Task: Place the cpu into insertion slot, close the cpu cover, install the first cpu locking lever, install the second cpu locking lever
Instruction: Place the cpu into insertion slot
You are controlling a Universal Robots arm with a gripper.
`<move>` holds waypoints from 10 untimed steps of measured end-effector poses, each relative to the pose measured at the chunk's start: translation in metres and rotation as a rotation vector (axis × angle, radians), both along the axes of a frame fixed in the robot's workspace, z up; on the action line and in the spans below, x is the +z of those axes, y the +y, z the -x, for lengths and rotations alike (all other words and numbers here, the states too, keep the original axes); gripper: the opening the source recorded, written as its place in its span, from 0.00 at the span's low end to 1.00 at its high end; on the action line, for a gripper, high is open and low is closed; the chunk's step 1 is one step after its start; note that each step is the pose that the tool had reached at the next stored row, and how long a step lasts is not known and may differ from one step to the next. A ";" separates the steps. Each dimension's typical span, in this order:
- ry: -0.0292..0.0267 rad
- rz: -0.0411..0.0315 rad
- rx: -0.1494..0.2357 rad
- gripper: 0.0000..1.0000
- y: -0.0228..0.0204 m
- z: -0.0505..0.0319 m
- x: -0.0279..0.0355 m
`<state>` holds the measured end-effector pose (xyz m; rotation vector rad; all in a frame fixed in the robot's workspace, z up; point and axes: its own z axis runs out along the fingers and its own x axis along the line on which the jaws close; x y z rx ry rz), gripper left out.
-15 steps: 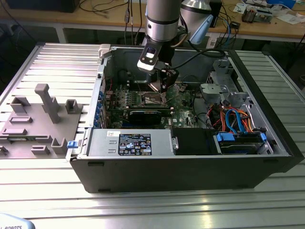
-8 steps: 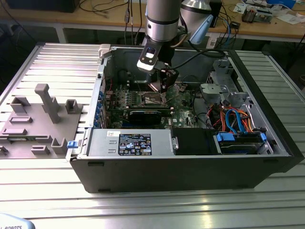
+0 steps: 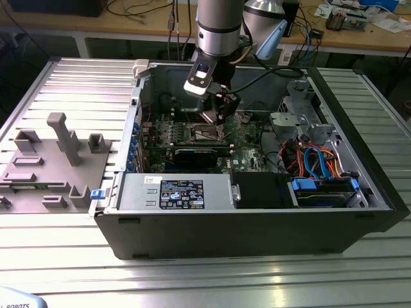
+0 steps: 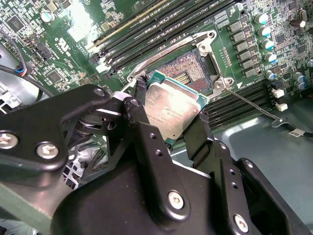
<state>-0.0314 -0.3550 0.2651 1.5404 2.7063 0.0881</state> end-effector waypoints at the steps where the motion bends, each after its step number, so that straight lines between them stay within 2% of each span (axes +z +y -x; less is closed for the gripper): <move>1: 0.0000 0.0000 -0.002 0.55 0.0000 0.0000 -0.0001; 10: 0.0000 0.0000 -0.017 0.55 0.0000 0.0000 -0.0004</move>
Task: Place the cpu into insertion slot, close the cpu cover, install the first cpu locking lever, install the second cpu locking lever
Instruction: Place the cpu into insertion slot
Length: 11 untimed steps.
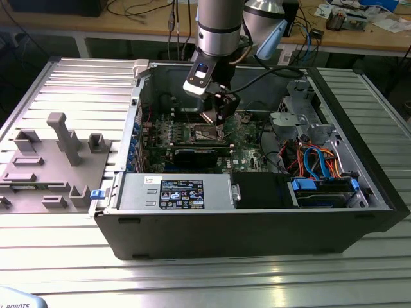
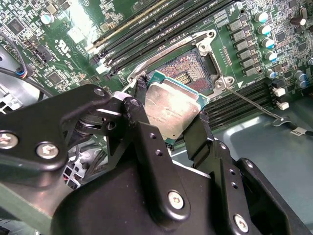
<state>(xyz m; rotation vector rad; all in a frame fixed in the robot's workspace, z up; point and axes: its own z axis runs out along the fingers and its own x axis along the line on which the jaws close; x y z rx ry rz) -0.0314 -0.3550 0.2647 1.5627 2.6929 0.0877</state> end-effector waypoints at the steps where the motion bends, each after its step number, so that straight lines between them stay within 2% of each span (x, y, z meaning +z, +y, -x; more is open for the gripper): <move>1: 0.0000 0.0000 -0.001 0.55 0.0000 0.0000 0.0000; 11: 0.0000 0.0000 -0.019 0.55 0.0000 0.0000 -0.0005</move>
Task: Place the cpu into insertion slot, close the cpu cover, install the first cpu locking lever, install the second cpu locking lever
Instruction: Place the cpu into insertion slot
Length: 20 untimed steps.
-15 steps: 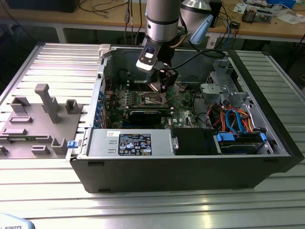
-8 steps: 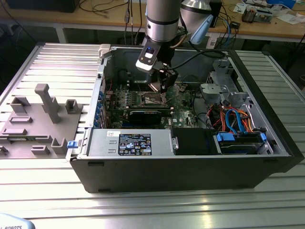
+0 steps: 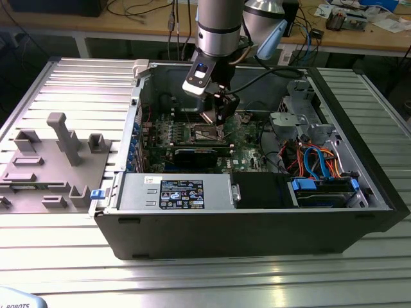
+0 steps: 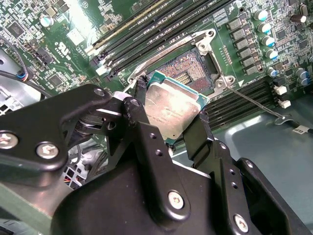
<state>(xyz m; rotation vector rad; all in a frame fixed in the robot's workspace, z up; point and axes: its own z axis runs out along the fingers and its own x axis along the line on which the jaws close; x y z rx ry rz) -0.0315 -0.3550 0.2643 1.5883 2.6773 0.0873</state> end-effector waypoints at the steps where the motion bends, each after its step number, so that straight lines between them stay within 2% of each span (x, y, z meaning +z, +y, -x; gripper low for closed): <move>1: 0.0000 0.0000 -0.001 0.55 0.0000 0.0000 0.0000; 20: 0.0000 0.0000 -0.034 0.55 0.0000 0.0000 -0.0008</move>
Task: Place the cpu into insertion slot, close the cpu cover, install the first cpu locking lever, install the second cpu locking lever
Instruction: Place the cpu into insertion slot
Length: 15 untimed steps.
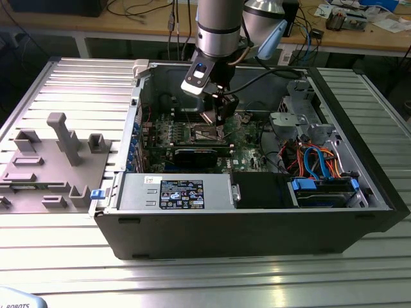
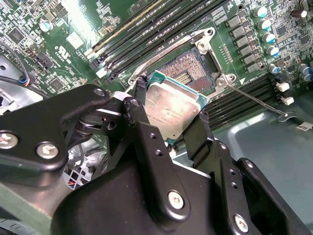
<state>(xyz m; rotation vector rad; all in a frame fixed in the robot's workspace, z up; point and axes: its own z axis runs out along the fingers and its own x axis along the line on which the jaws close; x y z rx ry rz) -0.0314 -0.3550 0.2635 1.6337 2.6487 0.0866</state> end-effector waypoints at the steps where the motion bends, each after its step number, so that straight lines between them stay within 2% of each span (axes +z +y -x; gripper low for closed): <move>1: 0.0000 0.0001 -0.002 0.55 0.0000 0.0000 0.0000; 15: 0.0000 0.0000 -0.027 0.55 0.0000 0.0000 -0.0006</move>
